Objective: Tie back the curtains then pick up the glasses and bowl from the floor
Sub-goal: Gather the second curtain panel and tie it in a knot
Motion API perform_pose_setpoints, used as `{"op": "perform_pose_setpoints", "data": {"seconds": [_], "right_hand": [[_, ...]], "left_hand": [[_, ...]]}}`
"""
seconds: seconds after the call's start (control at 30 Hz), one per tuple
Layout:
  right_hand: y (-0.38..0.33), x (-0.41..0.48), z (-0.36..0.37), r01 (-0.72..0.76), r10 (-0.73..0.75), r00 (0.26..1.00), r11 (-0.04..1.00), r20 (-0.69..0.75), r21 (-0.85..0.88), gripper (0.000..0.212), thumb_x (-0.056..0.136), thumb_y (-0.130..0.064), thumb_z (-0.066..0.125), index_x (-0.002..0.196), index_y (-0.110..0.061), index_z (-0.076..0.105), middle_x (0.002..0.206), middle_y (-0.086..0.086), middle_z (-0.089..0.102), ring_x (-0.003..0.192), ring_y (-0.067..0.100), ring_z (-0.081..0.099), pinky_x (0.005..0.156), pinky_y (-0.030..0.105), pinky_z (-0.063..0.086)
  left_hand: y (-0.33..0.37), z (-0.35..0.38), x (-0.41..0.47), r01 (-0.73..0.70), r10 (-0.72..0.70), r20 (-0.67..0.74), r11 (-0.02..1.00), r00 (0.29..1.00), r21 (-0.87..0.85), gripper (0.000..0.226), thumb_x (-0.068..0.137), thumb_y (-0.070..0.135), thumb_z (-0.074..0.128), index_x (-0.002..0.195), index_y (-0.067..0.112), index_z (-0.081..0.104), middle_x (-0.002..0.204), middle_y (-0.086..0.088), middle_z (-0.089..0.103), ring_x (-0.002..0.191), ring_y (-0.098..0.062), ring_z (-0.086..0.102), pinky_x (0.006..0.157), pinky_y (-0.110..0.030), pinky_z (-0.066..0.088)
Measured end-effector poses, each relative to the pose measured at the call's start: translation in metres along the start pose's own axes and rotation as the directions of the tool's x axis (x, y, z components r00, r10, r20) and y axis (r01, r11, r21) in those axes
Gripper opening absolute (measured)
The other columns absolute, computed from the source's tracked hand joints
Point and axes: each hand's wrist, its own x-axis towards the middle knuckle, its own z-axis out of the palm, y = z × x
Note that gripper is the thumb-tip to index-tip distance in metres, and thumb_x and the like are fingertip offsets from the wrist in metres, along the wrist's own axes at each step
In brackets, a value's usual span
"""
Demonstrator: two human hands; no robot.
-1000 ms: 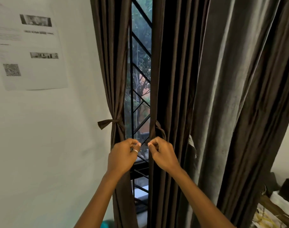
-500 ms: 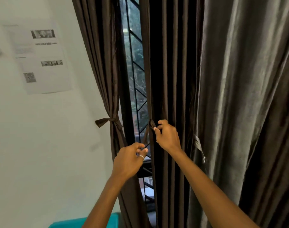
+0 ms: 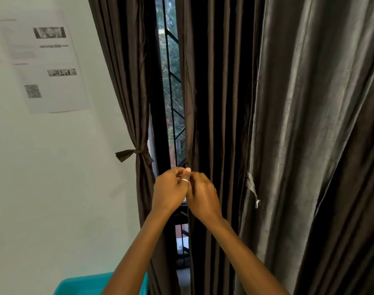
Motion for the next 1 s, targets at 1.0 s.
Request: {"op": "perform_pose_setpoints", "data": {"seconds": [1.0], "right_hand": [[-0.008, 0.038, -0.038, -0.301, 0.24, 0.855, 0.951, -0.459, -0.064, 0.052, 0.09, -0.038, 0.071, 0.134, -0.017, 0.053, 0.131, -0.002, 0.055, 0.115, 0.014, 0.057, 0.095, 0.033, 0.052]], "left_hand": [[-0.078, -0.057, 0.075, -0.025, 0.019, -0.044, 0.991, 0.999, -0.129, 0.036, 0.089, 0.028, 0.072, 0.123, 0.016, 0.069, 0.114, -0.001, 0.074, 0.107, -0.012, 0.067, 0.086, -0.009, 0.038]]}}
